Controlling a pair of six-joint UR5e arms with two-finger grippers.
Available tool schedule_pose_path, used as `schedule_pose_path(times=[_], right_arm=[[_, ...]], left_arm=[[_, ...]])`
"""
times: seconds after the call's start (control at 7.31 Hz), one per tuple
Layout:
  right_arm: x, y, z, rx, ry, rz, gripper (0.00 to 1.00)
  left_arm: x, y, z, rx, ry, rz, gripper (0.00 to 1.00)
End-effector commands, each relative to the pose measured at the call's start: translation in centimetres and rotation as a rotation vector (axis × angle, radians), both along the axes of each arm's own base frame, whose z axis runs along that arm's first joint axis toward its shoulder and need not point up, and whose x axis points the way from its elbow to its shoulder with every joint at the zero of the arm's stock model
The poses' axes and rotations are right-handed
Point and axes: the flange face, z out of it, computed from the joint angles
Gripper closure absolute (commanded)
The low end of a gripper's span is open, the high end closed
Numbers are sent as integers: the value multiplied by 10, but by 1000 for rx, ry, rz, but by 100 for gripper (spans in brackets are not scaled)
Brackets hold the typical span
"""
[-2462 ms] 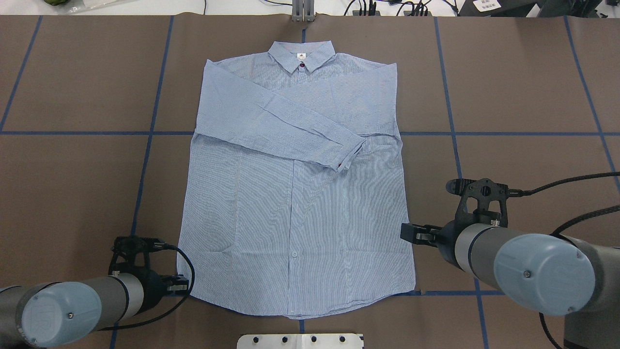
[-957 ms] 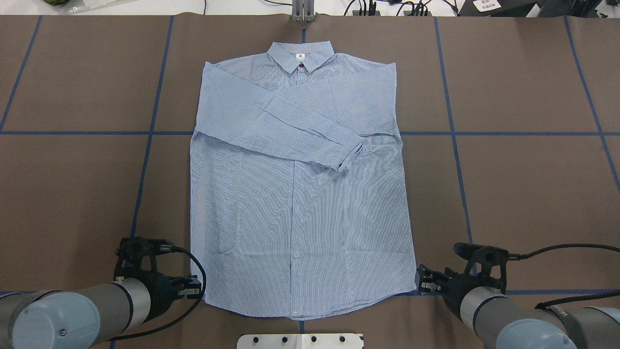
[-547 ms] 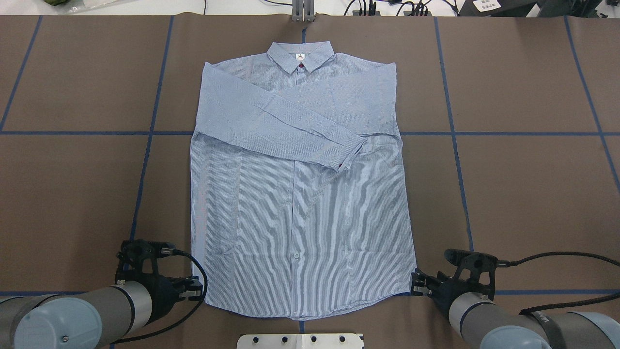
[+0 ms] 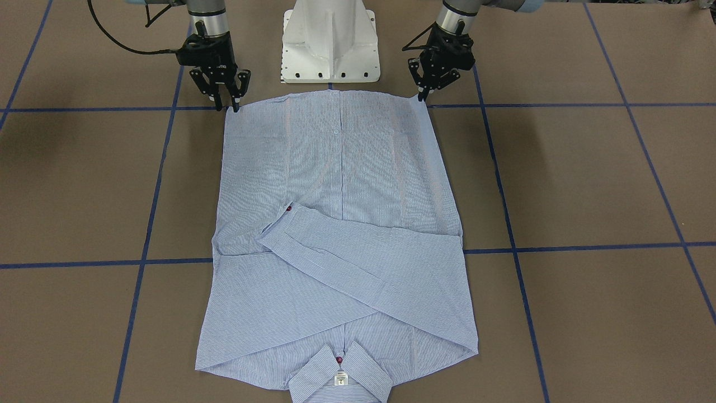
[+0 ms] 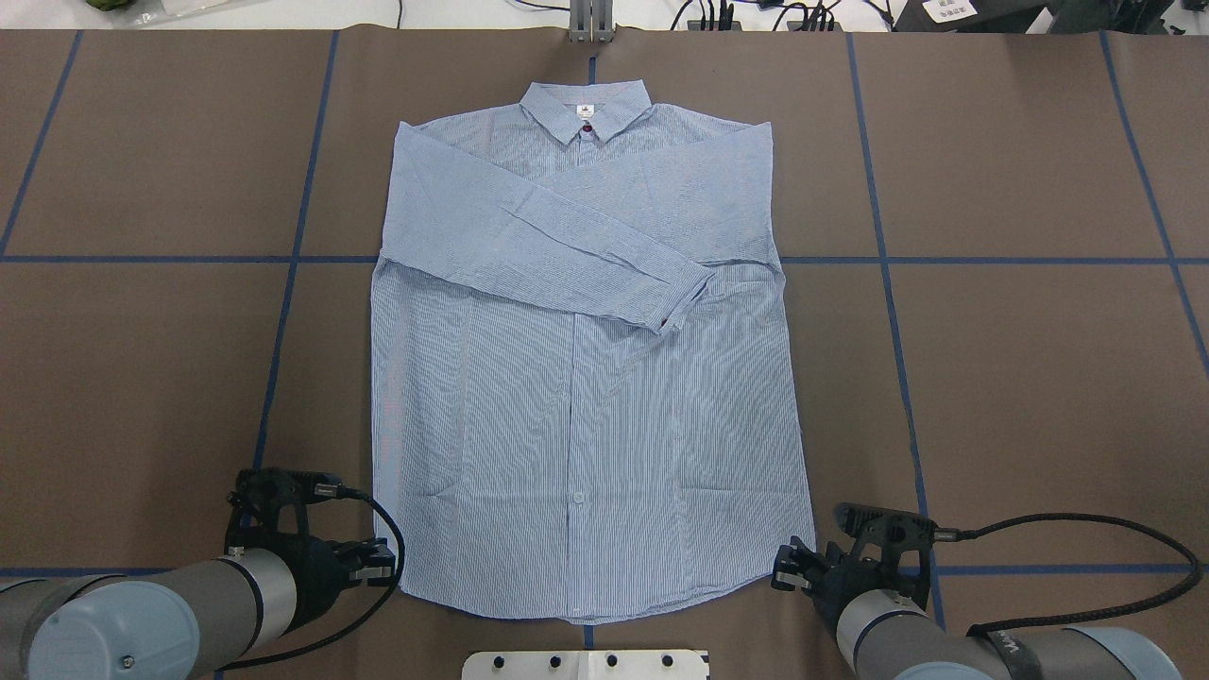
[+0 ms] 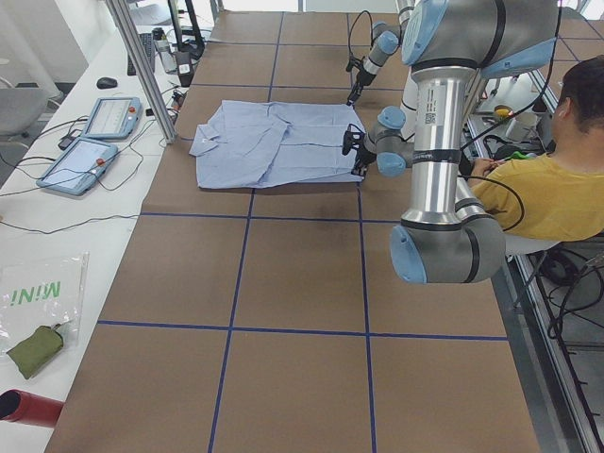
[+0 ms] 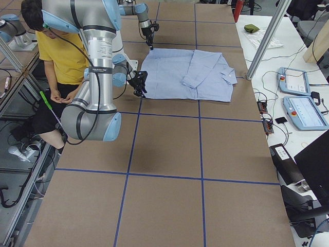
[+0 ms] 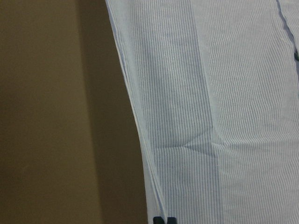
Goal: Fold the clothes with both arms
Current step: 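Lower both grippers to the hem corners nearest the robot and grasp them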
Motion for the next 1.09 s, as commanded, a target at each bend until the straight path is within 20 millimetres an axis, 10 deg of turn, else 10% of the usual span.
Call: schedule_pose_path(times=[0.0, 0.96], right_arm=[[-5, 4, 4, 6, 15, -2, 55], [-8, 13, 12, -8, 59, 4, 100]], left_arm=[[0, 0, -1, 0, 1, 1, 100], [-2, 1, -3, 1, 7, 1, 100]])
